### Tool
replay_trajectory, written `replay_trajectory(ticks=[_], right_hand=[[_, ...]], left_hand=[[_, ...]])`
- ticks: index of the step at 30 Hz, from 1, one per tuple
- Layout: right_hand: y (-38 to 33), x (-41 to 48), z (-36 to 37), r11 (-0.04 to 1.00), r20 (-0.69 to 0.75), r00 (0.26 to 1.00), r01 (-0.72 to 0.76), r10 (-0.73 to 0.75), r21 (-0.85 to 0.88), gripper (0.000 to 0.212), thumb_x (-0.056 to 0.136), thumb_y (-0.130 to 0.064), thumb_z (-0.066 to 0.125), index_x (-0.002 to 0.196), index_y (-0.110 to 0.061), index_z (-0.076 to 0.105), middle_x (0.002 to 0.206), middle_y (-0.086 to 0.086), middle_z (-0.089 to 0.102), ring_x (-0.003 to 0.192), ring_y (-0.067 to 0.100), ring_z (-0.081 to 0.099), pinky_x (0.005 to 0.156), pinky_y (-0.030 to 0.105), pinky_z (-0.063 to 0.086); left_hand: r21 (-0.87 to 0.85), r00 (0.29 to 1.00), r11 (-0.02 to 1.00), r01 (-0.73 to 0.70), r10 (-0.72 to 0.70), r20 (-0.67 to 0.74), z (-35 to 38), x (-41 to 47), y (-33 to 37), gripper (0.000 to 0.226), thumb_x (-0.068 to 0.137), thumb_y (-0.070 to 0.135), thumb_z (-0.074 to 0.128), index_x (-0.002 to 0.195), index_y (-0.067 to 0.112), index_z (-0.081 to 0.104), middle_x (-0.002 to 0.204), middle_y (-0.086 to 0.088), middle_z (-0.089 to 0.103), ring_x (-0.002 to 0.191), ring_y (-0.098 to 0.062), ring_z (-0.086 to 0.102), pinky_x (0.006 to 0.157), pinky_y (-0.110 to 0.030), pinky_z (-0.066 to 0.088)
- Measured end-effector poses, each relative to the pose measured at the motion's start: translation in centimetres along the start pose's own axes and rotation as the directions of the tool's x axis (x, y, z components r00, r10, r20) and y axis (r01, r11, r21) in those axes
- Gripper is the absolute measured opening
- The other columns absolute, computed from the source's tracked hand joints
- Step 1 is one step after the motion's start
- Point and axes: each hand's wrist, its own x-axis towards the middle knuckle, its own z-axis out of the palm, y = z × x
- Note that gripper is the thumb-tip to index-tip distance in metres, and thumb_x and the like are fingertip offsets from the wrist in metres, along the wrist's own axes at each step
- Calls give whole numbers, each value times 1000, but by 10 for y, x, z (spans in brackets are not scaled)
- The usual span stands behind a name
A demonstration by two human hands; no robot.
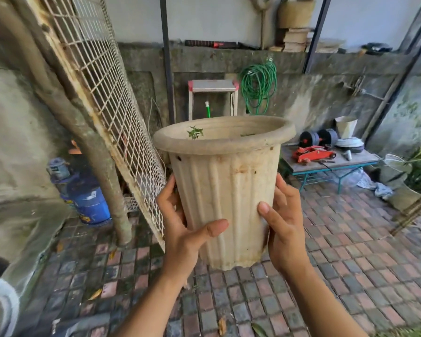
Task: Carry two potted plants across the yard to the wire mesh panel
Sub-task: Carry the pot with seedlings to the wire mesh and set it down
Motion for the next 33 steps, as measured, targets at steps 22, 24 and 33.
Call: replay_trajectory(ticks=[22,24,33], right_hand=[[158,360,-24,996,167,982,-87,91,-32,51,82,-12,74,128,-20,56,138,0,68,131,18,64,104,38,56],[175,387,-25,996,183,979,-90,93,-26,55,78,-21,75,130,-21,56,142,6,65,133,22,62,108,42,54],[275,505,-55,970,427,880,-242,211,20,47,82,-21,72,123,-45,67,147,14,58,132,18,60,106,35,53]], left_hand=[[-34,988,999,31,-36,-147,51,311,-191,118,47,58,103,144,56,35,154,-17,50,135,-39,62,108,-69,56],[0,986,1000,21,-20,-167,54,333,-204,116,49,59,102,144,56,34,154,-14,51,137,-37,62,108,-67,56],[57,914,997,47,-20,-406,77,395,-301,106,49,55,104,133,67,42,142,25,62,131,-7,68,98,-28,63]])
